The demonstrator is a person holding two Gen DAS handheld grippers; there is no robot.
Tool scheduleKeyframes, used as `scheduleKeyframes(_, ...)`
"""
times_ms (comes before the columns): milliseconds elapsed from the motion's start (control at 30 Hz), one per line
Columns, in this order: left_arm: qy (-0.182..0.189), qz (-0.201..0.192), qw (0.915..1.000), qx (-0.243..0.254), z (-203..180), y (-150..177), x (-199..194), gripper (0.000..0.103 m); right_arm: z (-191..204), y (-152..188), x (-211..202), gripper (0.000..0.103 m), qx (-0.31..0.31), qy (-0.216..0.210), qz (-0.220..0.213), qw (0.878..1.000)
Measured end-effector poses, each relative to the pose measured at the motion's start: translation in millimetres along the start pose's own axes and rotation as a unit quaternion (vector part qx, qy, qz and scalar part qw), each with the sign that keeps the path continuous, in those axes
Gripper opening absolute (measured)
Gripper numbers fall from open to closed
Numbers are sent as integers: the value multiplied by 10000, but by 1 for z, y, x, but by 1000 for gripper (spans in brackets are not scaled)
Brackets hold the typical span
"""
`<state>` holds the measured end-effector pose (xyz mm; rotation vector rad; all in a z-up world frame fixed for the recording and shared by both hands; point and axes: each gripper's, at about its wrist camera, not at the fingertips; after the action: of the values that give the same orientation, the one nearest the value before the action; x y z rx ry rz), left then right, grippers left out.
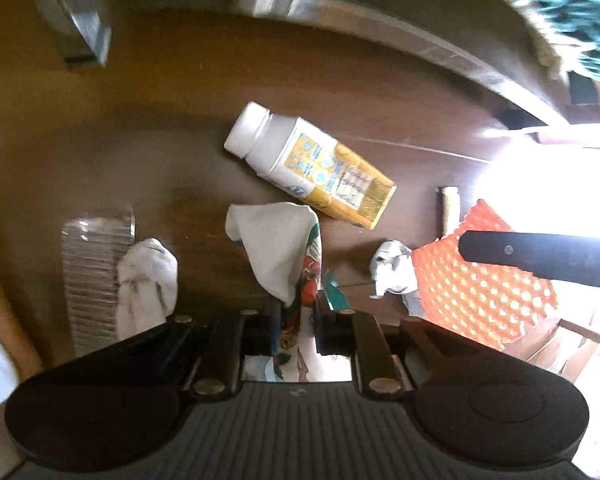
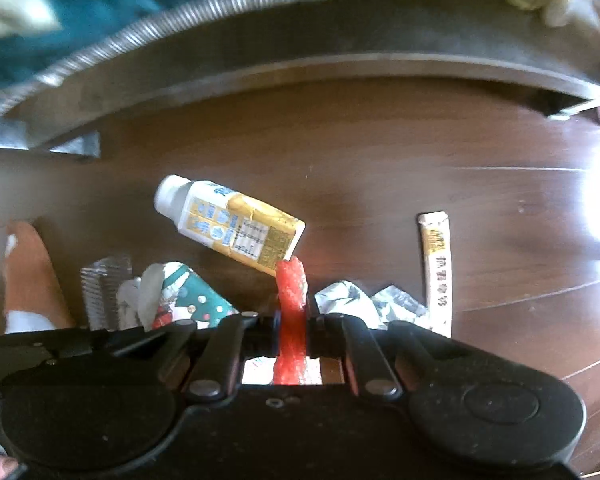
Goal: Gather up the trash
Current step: 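Grasp the printed tissue wrapper with left tool while right grasps red mesh, then carry both held items up to the teal bin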
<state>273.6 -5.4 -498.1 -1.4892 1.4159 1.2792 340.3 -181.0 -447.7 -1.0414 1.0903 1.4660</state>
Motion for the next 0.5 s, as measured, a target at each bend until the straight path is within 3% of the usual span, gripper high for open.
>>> scheduleKeyframes(300, -46, -562, 9979, 324, -11, 21, -98, 15, 19, 36, -96, 8, -204, -191, -799, 9964)
scheduleKeyframes(500, -249, -1185, 9896, 775, -22, 56, -167, 15, 26, 77, -180, 9, -276, -465, -1597, 9857)
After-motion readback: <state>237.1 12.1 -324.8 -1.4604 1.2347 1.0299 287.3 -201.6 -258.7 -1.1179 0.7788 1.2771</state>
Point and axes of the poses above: each gripper's, at about its wrist camera, not at the fingertips, and x roughly the way its jaws point, z to its left, y to its underside, and after that the axes turned 4 degrees about -y, right-handed
